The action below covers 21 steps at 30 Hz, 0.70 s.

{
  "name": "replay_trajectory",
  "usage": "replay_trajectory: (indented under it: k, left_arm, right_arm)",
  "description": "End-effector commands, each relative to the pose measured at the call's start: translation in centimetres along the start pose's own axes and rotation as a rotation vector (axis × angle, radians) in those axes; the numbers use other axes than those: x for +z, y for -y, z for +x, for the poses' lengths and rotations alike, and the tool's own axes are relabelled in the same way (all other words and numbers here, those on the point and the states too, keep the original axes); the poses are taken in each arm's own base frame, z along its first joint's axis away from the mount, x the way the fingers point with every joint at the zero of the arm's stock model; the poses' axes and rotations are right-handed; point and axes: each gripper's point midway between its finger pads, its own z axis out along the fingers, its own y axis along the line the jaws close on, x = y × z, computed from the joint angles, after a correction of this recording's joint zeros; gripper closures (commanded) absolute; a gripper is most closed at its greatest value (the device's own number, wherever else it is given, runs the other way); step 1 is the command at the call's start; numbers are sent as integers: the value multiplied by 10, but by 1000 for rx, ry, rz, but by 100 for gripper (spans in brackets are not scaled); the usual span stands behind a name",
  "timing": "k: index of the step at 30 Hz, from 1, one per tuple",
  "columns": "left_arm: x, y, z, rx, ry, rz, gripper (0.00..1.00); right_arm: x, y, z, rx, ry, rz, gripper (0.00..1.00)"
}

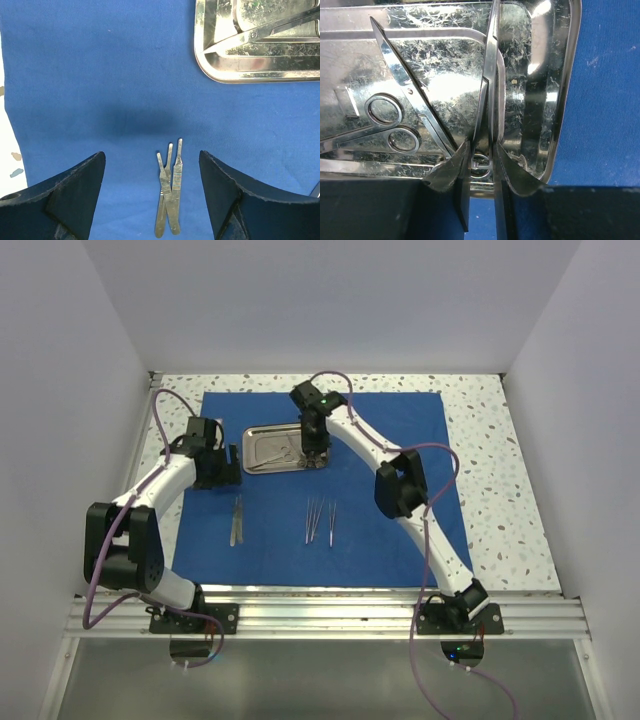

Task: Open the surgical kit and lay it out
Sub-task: Pick up the medical item from the container.

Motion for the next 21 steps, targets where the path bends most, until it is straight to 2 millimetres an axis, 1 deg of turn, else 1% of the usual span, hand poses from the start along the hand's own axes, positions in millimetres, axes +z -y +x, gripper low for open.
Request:
replay_trajectory:
  k: [1, 2, 3, 4, 5, 7, 9, 10, 13, 15, 16, 17, 18, 19, 20, 21]
  left_arm:
    - [-2, 1, -8, -6, 39, 15, 21]
    - [-1, 1, -9, -8, 38, 17, 21]
    - [-1, 1, -8, -8, 35, 16, 21]
    - [-1, 1, -9, -8, 36, 15, 21]
    - [1, 0, -8, -8, 32, 12, 21]
    - [1, 1, -9, -8, 31, 12, 21]
    - [1, 0, -8, -8, 28, 9, 21]
    - [1, 0, -9, -8, 28, 9, 21]
    - [1, 0, -8, -8, 27, 8, 21]
    - [2, -1, -7, -8, 25, 5, 22]
    - [2, -1, -7, -8, 23, 5, 22]
    - [2, 0, -7, -8, 24, 7, 21]
    - [1, 0, -7, -8, 23, 6, 22]
    - [1, -1, -6, -8, 23, 6, 22]
    - [1, -1, -6, -8, 23, 6, 21]
    - [2, -1, -6, -8, 23, 5, 22]
  right_arm:
    - [16, -7, 1, 26, -23, -90, 100]
    - [9, -11, -6, 36, -1, -118, 100]
    - [-1, -19, -24, 47, 56, -162, 100]
    - [-18, -21, -38, 59, 99, -185, 100]
    - [-30, -24, -49, 73, 130, -204, 100]
    - [-51, -29, -64, 89, 168, -249, 100]
    - [-64, -29, -75, 101, 200, -267, 100]
    - [-77, -29, -82, 105, 222, -279, 100]
    - [-90, -26, -88, 108, 248, -287, 100]
    - [-103, -25, -89, 103, 259, -288, 100]
    - [-106, -21, -89, 102, 261, -282, 100]
    - [-118, -20, -92, 90, 277, -283, 100]
    - [-123, -15, -88, 82, 266, -270, 100]
    - [-123, -6, -84, 64, 262, -232, 100]
    - [-141, 1, -82, 57, 273, -223, 100]
    - [-135, 13, -66, 45, 234, -180, 100]
